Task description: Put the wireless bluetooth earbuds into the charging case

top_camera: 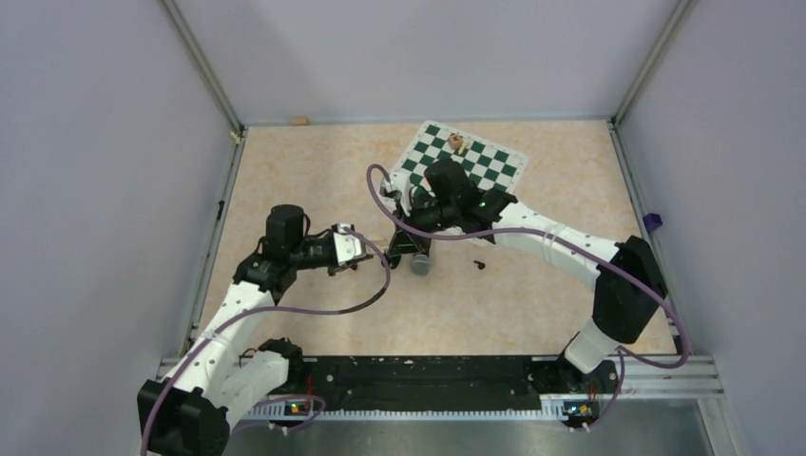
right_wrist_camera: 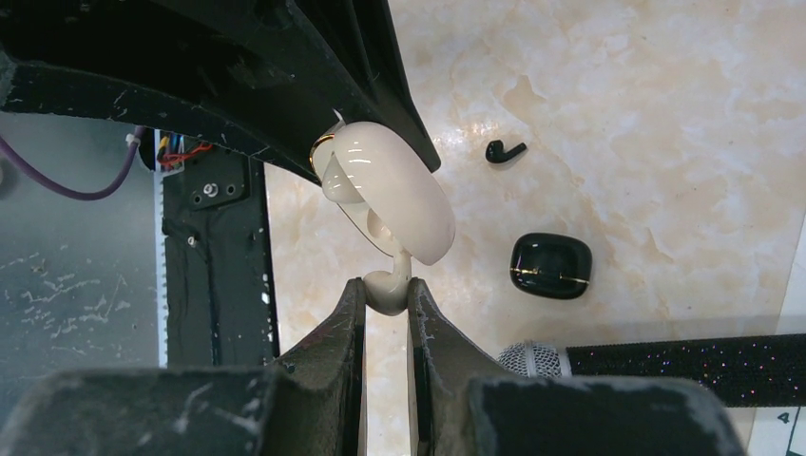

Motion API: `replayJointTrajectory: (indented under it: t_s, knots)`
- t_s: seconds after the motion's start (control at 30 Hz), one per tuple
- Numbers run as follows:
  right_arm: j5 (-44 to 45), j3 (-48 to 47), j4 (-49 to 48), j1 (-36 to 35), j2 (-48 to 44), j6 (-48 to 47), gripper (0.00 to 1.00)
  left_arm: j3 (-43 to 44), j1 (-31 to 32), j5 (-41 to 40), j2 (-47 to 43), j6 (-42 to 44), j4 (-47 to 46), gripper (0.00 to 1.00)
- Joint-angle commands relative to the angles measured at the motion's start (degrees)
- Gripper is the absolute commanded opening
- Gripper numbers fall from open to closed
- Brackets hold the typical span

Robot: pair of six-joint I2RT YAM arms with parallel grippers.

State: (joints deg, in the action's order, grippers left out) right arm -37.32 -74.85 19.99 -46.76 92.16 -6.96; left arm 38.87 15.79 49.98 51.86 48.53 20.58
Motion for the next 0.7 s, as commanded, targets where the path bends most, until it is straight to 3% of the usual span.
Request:
replayJointTrajectory:
  t_s: [0.0,0.67]
  knots:
    - [1.1,-3.9,-0.6,-0.6,1.7,-0.7,0.0,-0.3,0.4,2.0,-1.1,-0.2,-1.7,0.0]
    - [1.2,-9.0,0.1,-0.6,6.1,2.6,0.0,-1.5,1.2,2.0,-1.1,2.1,-0.6,0.0]
